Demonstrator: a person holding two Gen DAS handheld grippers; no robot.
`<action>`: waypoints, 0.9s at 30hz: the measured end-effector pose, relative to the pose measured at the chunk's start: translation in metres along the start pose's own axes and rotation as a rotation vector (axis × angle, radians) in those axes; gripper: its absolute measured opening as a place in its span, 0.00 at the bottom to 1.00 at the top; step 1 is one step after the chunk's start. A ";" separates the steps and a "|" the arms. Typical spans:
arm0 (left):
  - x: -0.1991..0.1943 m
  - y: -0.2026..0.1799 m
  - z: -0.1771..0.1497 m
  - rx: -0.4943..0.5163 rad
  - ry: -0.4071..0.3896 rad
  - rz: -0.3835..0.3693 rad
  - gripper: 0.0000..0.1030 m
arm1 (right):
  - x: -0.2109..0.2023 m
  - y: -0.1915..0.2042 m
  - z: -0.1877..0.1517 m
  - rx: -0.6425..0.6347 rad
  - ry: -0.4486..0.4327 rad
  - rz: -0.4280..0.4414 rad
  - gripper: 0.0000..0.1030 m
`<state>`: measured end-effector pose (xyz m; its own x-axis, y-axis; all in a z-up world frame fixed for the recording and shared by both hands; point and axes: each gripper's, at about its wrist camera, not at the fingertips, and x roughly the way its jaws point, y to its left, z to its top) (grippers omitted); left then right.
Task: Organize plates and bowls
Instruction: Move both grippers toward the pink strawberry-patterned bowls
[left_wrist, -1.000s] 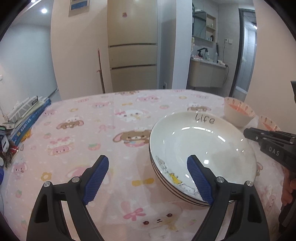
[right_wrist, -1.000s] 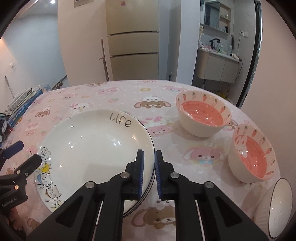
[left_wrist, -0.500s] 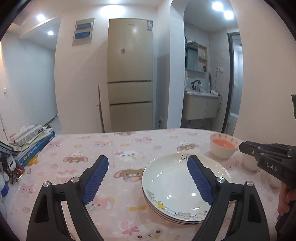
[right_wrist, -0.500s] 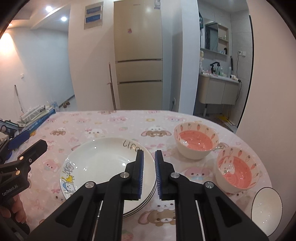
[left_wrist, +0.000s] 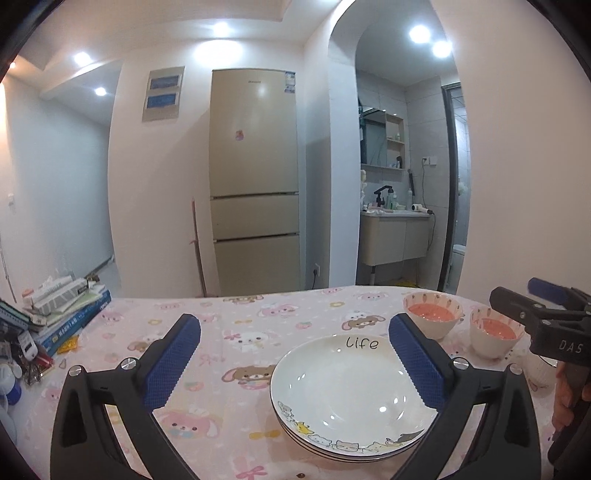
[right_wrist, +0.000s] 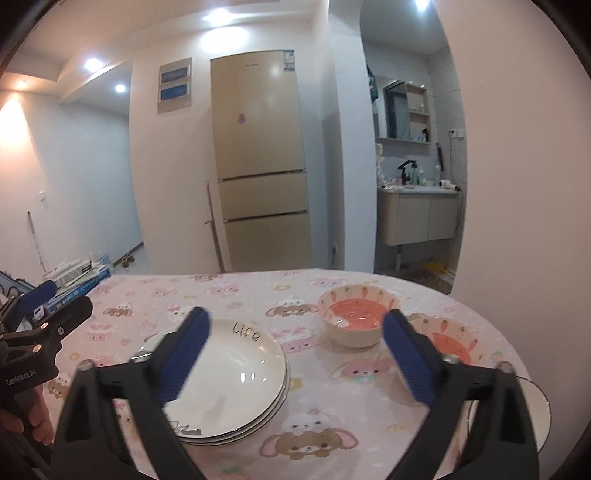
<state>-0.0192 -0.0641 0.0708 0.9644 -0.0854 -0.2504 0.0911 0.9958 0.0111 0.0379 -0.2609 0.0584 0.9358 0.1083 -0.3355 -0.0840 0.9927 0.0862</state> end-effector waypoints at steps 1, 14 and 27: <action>-0.002 -0.003 0.001 0.012 -0.008 -0.003 1.00 | -0.002 -0.001 0.001 -0.003 -0.007 -0.005 0.99; -0.016 -0.019 0.013 -0.010 -0.124 -0.158 1.00 | -0.038 -0.023 -0.004 -0.017 -0.210 -0.066 0.99; -0.014 -0.058 0.027 0.086 -0.131 -0.194 1.00 | -0.048 -0.053 -0.007 -0.028 -0.133 -0.094 0.99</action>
<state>-0.0311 -0.1215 0.0993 0.9502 -0.2838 -0.1287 0.2930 0.9543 0.0587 -0.0051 -0.3181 0.0631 0.9770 0.0091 -0.2132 -0.0021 0.9994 0.0333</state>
